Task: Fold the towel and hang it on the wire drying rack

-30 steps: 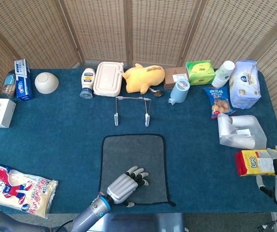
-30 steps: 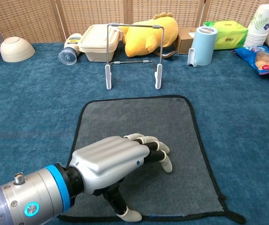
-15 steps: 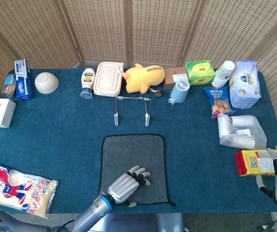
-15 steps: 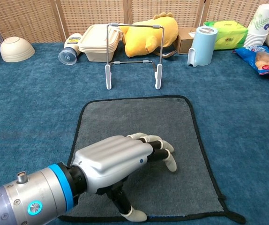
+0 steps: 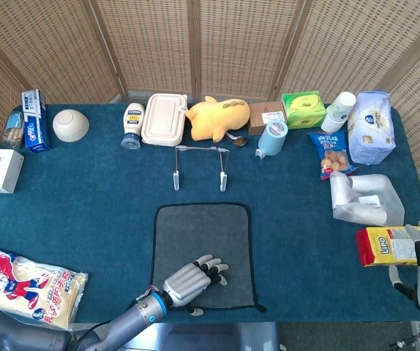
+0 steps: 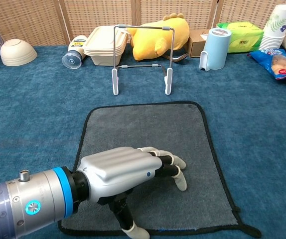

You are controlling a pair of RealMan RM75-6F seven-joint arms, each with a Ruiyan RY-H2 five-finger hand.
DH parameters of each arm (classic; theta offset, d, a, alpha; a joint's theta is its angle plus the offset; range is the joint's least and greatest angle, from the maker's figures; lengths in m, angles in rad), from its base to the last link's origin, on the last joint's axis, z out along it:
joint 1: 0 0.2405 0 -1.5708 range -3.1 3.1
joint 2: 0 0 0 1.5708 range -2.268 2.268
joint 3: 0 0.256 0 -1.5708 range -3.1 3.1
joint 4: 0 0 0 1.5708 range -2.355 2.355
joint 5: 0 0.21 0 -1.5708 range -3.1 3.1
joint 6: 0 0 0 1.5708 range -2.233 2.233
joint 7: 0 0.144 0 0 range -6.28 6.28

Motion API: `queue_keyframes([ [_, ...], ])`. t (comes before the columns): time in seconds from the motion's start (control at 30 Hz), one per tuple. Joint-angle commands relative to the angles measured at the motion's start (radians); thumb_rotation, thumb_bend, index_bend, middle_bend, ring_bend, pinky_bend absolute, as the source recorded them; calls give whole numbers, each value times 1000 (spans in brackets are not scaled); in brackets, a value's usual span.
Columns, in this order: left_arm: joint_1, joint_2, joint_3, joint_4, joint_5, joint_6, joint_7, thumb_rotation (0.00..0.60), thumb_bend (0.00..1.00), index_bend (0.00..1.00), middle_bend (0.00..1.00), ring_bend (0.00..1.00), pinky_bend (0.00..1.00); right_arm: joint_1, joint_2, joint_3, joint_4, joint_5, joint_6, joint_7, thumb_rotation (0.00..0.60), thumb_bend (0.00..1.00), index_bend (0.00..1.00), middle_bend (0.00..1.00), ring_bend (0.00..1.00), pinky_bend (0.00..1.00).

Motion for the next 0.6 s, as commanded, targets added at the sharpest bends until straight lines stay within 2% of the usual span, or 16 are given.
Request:
queue_keyframes([
  [0.03, -4, -5, 1, 13, 13, 6, 2, 600, 103, 240, 94, 0, 0, -2, 0, 0, -2, 0, 3, -2, 600, 355, 115, 40, 0, 0],
  [0.6, 15, -37, 29, 32, 71, 67, -14, 600, 103, 242, 98, 0, 0, -4, -1, 0, 4, -1, 0, 11, 600, 353, 114, 39, 0, 0],
])
